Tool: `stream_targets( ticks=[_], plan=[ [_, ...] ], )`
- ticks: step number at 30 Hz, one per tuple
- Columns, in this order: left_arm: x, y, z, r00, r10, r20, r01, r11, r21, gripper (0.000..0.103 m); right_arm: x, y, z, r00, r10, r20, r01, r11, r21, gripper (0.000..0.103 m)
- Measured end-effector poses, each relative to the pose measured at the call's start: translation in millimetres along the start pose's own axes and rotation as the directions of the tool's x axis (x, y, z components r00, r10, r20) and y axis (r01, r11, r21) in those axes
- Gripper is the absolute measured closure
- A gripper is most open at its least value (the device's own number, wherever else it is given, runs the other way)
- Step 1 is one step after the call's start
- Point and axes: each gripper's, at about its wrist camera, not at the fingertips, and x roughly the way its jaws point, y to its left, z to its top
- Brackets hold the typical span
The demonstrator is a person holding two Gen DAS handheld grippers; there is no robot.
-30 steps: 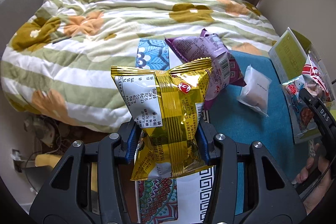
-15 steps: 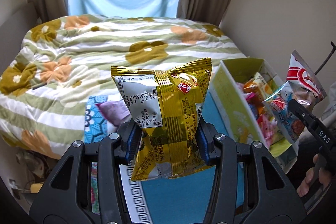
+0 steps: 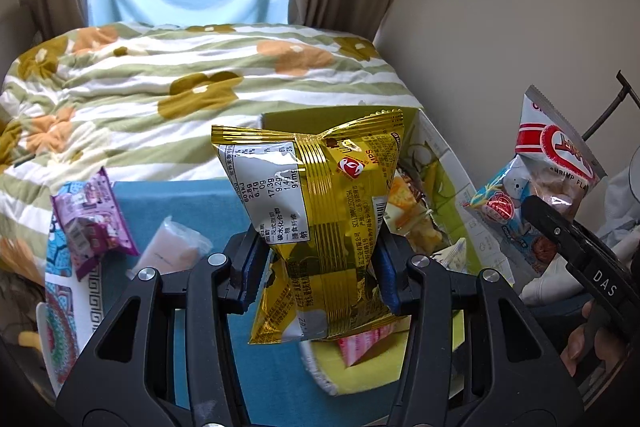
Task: Organize snacks
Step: 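Carry both bags over the box and release them inside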
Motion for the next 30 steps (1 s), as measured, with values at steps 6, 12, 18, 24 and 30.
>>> stream_targets(
  ticks=[6, 12, 18, 24, 30],
  plan=[
    [33, -47, -6, 0.999, 0.016, -0.049, -0.017, 1.000, -0.026, 0.058, 8, -36, 9, 0.997, 0.053, -0.059, -0.056, 0.997, -0.047, 0.056],
    [33, -58, -15, 0.998, 0.049, -0.038, -0.050, 0.998, -0.035, 0.001, 18, -49, 11, 0.991, 0.105, -0.084, -0.110, 0.992, -0.060, 0.056],
    [21, -45, -29, 0.990, 0.132, -0.054, -0.134, 0.990, -0.038, 0.001, 27, -53, 10, 0.985, 0.131, -0.114, -0.142, 0.985, -0.093, 0.056],
    [14, -20, -30, 0.986, 0.156, -0.053, -0.159, 0.984, -0.078, 0.001, 32, -49, 21, 0.971, 0.203, -0.128, -0.216, 0.972, -0.095, 0.056],
    [5, -10, -33, 0.979, 0.198, -0.046, -0.201, 0.976, -0.081, 0.001, 49, -42, 22, 0.965, 0.211, -0.158, -0.225, 0.972, -0.072, 0.056]
  ],
)
